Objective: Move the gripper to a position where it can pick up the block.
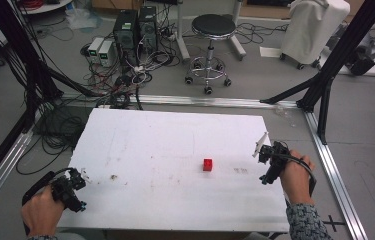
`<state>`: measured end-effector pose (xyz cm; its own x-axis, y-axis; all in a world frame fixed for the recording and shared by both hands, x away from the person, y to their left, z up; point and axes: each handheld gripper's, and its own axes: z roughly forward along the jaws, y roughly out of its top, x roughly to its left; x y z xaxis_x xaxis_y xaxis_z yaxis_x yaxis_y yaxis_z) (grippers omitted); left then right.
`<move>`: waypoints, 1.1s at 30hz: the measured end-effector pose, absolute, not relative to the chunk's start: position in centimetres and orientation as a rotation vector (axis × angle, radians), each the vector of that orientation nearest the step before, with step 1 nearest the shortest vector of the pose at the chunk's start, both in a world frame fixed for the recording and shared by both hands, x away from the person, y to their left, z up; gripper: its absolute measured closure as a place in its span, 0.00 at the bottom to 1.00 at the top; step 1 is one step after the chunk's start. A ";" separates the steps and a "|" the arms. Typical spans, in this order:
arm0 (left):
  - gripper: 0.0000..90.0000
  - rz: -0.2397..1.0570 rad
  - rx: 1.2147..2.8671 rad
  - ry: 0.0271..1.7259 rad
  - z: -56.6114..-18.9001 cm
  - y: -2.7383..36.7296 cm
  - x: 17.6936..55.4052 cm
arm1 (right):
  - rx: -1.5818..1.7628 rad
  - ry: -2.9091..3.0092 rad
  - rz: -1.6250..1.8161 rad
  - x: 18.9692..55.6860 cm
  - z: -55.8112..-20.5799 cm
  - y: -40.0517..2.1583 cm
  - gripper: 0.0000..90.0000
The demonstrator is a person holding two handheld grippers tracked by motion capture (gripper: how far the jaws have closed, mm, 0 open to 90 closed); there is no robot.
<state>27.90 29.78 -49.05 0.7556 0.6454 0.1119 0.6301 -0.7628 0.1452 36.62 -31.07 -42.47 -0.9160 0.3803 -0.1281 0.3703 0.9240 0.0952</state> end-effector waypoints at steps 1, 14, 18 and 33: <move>0.30 0.236 2.853 1.037 -49.1 29.7 27.9 | 0.556 2.940 0.107 36.9 -42.2 -30.7 0.07; 0.31 0.242 2.851 1.020 -49.2 29.3 28.0 | 0.380 2.990 0.128 40.3 -40.6 -26.8 0.07; 0.31 0.235 2.848 1.020 -49.3 29.4 28.0 | 0.327 3.002 0.144 41.1 -40.6 -25.5 0.07; 0.31 0.234 2.841 1.015 -49.4 29.4 28.2 | 0.223 3.033 0.165 43.2 -42.4 -20.7 0.07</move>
